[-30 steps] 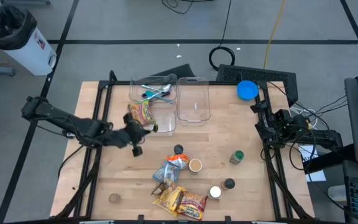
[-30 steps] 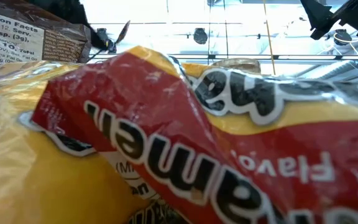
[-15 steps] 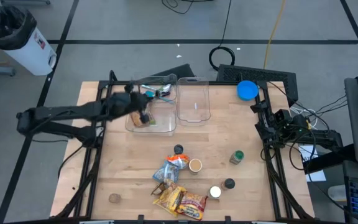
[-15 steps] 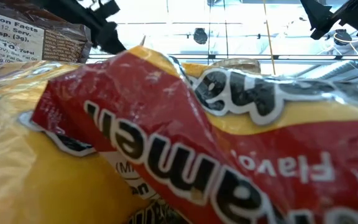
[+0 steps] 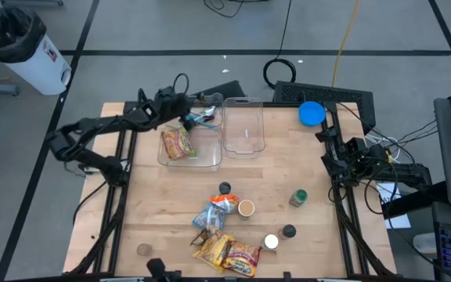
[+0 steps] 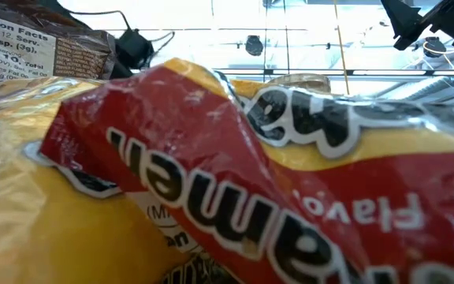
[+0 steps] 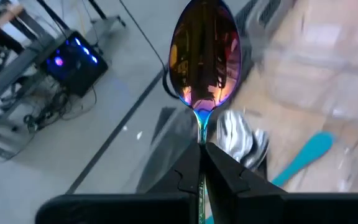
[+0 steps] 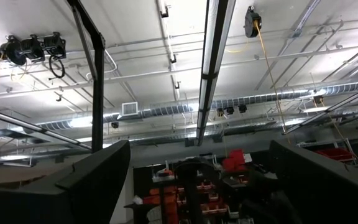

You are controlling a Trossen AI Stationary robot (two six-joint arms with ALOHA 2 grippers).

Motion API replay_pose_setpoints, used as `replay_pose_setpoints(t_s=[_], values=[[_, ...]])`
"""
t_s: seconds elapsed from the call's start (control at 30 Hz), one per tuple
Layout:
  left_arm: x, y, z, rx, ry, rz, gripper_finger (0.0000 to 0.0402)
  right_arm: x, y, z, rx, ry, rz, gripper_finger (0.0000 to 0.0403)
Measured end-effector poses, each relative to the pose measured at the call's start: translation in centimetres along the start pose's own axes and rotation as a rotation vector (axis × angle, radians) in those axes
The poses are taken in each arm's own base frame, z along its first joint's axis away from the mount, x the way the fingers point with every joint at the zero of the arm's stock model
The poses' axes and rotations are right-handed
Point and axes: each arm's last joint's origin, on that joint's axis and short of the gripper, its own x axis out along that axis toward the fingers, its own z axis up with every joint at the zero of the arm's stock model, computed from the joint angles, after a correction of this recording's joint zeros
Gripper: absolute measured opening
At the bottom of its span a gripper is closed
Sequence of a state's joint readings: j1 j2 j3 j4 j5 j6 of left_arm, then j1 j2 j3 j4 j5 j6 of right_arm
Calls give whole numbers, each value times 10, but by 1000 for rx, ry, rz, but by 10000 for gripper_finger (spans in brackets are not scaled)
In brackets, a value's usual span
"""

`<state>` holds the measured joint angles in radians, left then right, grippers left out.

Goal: Pick & Place Food Item
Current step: Put the blue spoon into the top left transparent bin, then put the orange noodle pack into the bottom left transparent bin

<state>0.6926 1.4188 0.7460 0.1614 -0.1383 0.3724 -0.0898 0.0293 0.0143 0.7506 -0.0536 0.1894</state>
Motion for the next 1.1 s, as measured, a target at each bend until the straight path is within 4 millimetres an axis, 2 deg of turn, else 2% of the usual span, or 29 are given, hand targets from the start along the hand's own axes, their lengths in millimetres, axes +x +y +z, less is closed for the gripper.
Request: replay_pose_setpoints(t_s=[0.27, 0.47, 0.67, 0.83, 0.93, 1.1], values=[[21, -7, -18, 20, 95, -30, 9, 0, 0, 0, 0, 0, 0, 380], [25, -8, -21, 22, 121, -9, 40, 0, 0, 0, 0, 0, 0, 380], [24, -8, -18, 28, 131, 95, 65, 0, 0, 0, 0, 0, 0, 380], [23, -13, -16, 7, 135, 132, 105, 0, 0, 0, 0, 0, 0, 380], [17, -19, -12, -38, 143, 151, 141, 0, 0, 0, 0, 0, 0, 380], [-16, -29, 13, -94, 172, 82, 209, 0, 0, 0, 0, 0, 0, 380]])
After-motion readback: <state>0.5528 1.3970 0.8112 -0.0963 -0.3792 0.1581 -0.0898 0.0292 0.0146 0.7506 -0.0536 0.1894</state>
